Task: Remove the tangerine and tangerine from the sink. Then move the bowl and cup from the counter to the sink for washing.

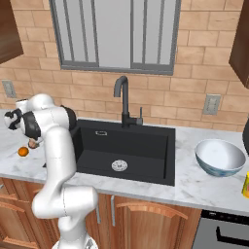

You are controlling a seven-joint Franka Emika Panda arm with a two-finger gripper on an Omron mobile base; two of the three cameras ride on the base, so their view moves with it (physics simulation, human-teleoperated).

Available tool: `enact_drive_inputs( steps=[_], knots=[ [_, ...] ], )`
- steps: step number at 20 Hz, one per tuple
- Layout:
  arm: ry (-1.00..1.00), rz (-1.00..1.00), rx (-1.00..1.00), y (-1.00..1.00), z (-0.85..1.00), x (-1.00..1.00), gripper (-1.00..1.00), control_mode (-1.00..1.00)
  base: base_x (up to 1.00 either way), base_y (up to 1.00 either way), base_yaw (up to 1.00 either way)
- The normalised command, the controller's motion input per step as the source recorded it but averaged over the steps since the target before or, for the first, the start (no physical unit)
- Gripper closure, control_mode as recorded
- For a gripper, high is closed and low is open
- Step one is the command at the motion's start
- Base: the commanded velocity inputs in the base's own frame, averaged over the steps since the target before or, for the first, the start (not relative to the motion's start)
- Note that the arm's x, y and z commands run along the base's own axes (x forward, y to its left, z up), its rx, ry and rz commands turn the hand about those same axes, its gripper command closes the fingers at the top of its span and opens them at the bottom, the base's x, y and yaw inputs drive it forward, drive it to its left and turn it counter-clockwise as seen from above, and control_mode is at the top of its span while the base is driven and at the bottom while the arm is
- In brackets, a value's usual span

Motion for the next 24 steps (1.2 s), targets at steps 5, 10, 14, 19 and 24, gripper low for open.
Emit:
enact_drive_inputs(
  steps=[5, 10, 14, 19, 24],
  knots=[
    [0.02, -0.03, -0.05, 0.03, -0.19, 0.00, -1.00, -1.00, 0.00, 0.00, 0.00],
    [0.00, -0.02, -0.02, 0.00, -0.12, -0.01, -1.00, -1.00, 0.00, 0.00, 0.00],
    [0.00, -0.01, 0.00, -0.02, -0.01, -0.07, -1.00, -1.00, 0.00, 0.00, 0.00],
    [0.00, 0.00, 0.00, -0.04, 0.00, -0.10, -1.00, -1.00, 0.00, 0.00, 0.00],
    [0.00, 0.00, 0.00, -0.04, 0.05, -0.13, -1.00, -1.00, 0.00, 0.00, 0.00]
  ],
)
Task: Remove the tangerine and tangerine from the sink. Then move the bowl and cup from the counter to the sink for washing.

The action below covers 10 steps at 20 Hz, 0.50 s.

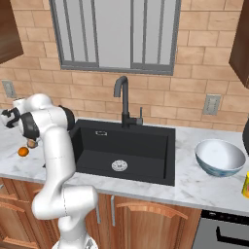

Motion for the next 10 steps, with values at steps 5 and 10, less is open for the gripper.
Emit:
enact_drive_inputs(
  steps=[5, 10],
  knots=[
    [-0.01, 0.00, 0.00, -0.07, 0.13, -0.12, -1.00, -1.00, 0.00, 0.00, 0.00],
    [-0.03, 0.00, 0.00, -0.08, 0.19, -0.05, -1.00, -1.00, 0.00, 0.00, 0.00]
  ],
)
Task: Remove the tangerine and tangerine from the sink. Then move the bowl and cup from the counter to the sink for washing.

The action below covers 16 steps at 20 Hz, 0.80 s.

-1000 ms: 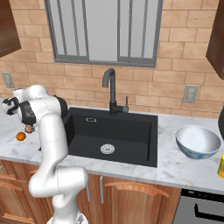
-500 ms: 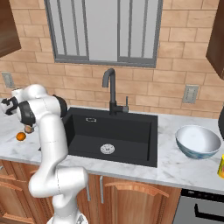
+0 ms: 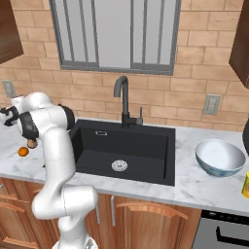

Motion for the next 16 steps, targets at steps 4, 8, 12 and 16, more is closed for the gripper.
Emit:
enact_drive_inputs(
  steps=[4, 8, 12, 16],
  knots=[
    [-0.06, 0.00, 0.00, -0.08, 0.21, -0.04, -1.00, -1.00, 0.00, 0.00, 0.00],
    [-0.07, 0.00, 0.00, -0.09, 0.25, -0.01, -1.00, -1.00, 0.00, 0.00, 0.00],
    [-0.09, 0.00, 0.00, -0.09, 0.22, -0.05, -1.00, -1.00, 0.00, 0.00, 0.00],
    [-0.12, 0.00, 0.00, -0.12, 0.21, -0.09, -1.00, -1.00, 0.00, 0.00, 0.00]
  ],
)
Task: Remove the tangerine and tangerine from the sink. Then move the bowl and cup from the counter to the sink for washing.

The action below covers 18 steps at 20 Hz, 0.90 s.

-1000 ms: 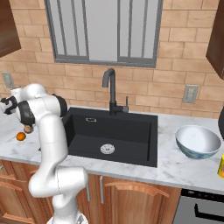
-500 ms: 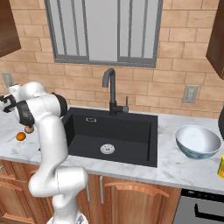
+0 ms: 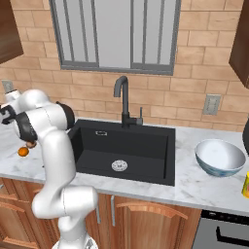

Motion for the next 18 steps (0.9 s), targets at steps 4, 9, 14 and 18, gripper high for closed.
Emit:
enact_drive_inputs(
  steps=[4, 9, 14, 18],
  knots=[
    [-0.09, 0.00, 0.02, -0.13, 0.18, -0.16, -1.00, -1.00, 0.00, 0.00, 0.00],
    [-0.04, 0.00, 0.09, -0.13, 0.13, -0.20, -1.00, -1.00, 0.00, 0.00, 0.00],
    [-0.01, 0.00, 0.11, -0.19, 0.14, -0.16, -1.00, -1.00, 0.00, 0.00, 0.00],
    [0.00, 0.00, 0.09, -0.25, 0.16, -0.17, -1.00, -1.00, 0.00, 0.00, 0.00]
  ],
)
